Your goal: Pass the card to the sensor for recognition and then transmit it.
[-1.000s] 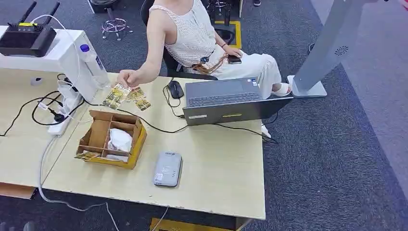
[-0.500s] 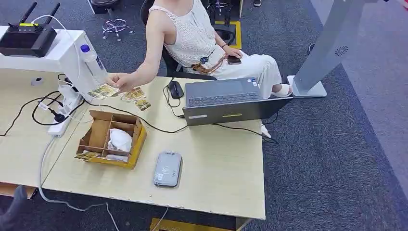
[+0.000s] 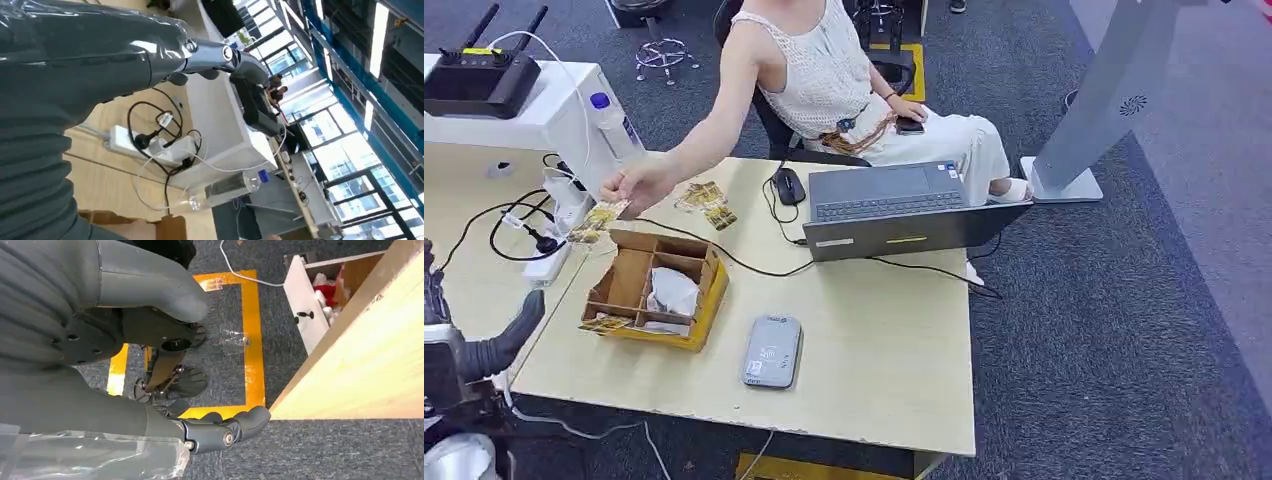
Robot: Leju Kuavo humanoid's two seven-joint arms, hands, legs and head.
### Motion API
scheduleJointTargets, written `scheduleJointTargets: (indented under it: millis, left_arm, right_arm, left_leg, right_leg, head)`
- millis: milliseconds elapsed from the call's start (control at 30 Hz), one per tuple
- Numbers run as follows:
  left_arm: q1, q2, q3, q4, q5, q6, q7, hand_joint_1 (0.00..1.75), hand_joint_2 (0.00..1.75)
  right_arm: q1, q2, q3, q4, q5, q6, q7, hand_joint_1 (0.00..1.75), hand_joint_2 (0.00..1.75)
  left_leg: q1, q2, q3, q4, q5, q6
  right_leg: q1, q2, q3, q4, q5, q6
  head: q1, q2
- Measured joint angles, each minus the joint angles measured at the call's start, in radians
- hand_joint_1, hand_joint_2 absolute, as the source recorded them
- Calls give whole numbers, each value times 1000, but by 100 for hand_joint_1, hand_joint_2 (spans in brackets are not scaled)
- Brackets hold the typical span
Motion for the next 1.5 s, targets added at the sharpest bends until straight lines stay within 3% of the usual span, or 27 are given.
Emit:
scheduleJointTargets:
  millis: [733, 767, 1067, 1500]
  left_arm:
    - [-305, 200, -355, 205, -530, 297, 240, 0, 175]
    - [-318, 210, -372, 216, -555, 311, 252, 175, 175]
    - [-399, 283, -480, 311, -722, 432, 326, 175, 175]
    - [-422, 301, -515, 366, -727, 440, 325, 175, 175]
  right_arm:
    - [-29, 21, 0, 0, 52, -6, 68, 0, 175]
    - [-30, 23, 0, 0, 53, -6, 74, 0, 175]
    - [-37, 28, 0, 0, 78, -11, 108, 0, 175]
    - [-39, 28, 0, 3, 85, -18, 113, 0, 175]
  left_leg:
    - [0, 0, 0, 0, 0, 0]
    - [0, 0, 0, 0, 0, 0]
    - [0, 0, 0, 0, 1, -1]
    - [0, 0, 0, 0, 1, -1]
  right_leg:
    - [0, 0, 0, 1, 1, -1]
    - [0, 1, 0, 1, 1, -1]
    - [0, 1, -1, 1, 1, -1]
    - [0, 1, 0, 1, 1, -1]
  head:
    - [0, 0]
    - [0, 0]
    - [0, 0]
    - [0, 0]
